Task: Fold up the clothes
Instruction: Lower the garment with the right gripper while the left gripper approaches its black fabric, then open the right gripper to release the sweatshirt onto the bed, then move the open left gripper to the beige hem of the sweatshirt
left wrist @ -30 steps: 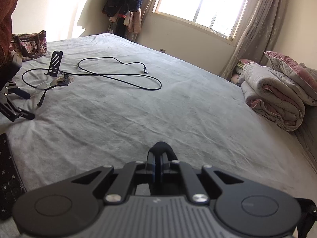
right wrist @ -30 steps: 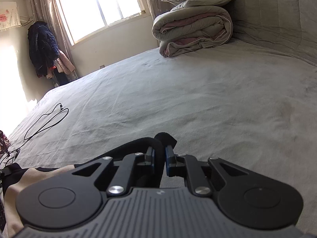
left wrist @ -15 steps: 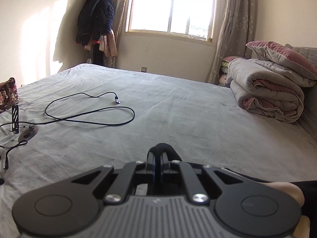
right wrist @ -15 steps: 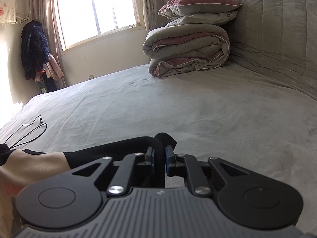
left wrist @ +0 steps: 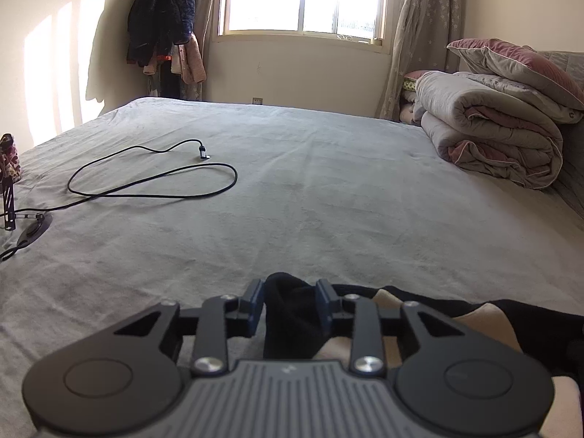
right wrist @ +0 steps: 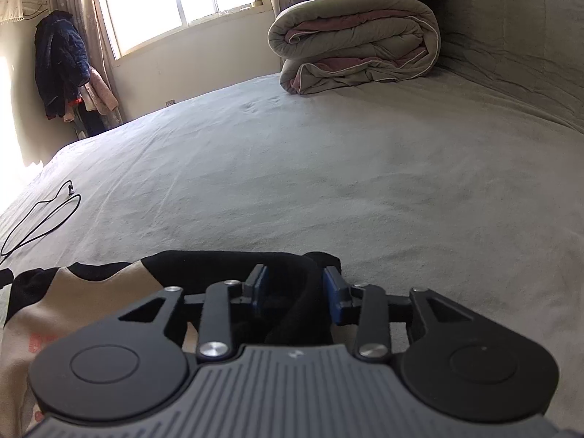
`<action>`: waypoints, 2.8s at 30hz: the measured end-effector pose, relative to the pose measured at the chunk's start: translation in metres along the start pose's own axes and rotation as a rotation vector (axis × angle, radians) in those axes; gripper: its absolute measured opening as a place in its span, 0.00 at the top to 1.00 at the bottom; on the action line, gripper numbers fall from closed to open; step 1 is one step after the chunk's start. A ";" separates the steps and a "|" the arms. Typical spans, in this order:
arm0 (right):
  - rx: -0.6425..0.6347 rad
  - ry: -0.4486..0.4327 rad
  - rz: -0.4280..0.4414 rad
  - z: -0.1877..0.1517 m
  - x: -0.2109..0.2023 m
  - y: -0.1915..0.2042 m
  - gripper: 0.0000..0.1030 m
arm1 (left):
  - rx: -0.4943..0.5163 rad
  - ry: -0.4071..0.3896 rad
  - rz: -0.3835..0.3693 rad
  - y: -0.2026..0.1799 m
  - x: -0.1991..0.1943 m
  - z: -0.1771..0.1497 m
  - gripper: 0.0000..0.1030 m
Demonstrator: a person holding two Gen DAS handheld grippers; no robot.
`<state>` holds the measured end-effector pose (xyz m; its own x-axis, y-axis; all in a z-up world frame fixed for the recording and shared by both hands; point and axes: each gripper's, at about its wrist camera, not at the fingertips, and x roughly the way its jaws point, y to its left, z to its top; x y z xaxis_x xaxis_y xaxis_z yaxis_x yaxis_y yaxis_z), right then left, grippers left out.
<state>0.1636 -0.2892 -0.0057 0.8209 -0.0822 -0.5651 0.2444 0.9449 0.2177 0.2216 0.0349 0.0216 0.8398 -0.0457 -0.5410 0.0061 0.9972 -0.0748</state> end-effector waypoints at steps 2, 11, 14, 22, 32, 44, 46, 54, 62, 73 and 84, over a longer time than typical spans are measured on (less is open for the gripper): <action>-0.002 0.005 0.018 0.000 -0.010 -0.001 0.54 | -0.030 0.027 -0.008 0.007 -0.008 -0.003 0.61; 0.011 0.065 0.075 -0.022 -0.061 0.004 0.54 | -0.147 0.115 -0.040 0.037 -0.066 -0.041 0.58; 0.009 0.084 0.083 -0.036 -0.077 0.008 0.54 | -0.173 0.139 -0.060 0.045 -0.085 -0.060 0.58; -0.012 0.116 0.089 -0.061 -0.111 0.015 0.54 | -0.167 0.182 -0.090 0.049 -0.130 -0.094 0.58; 0.015 0.138 0.138 -0.113 -0.138 0.021 0.54 | -0.260 0.245 -0.174 0.053 -0.168 -0.157 0.58; -0.078 0.123 0.237 -0.141 -0.152 0.051 0.53 | -0.291 0.324 -0.235 0.065 -0.185 -0.185 0.68; -0.077 0.135 0.200 -0.144 -0.148 0.049 0.53 | -0.314 0.330 -0.251 0.069 -0.185 -0.186 0.68; 0.002 0.154 0.174 -0.144 -0.143 0.034 0.53 | -0.386 0.357 -0.309 0.070 -0.183 -0.187 0.68; 0.011 0.167 0.163 -0.146 -0.143 0.032 0.53 | -0.417 0.373 -0.343 0.070 -0.181 -0.187 0.67; 0.004 0.177 0.159 -0.147 -0.140 0.031 0.52 | -0.391 0.380 -0.357 0.063 -0.179 -0.187 0.67; 0.002 0.181 0.159 -0.147 -0.139 0.032 0.52 | -0.355 0.380 -0.366 0.058 -0.180 -0.188 0.71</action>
<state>-0.0193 -0.2012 -0.0374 0.7431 0.1261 -0.6572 0.1208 0.9407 0.3170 -0.0315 0.0901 -0.0428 0.5659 -0.4631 -0.6821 0.0213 0.8353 -0.5494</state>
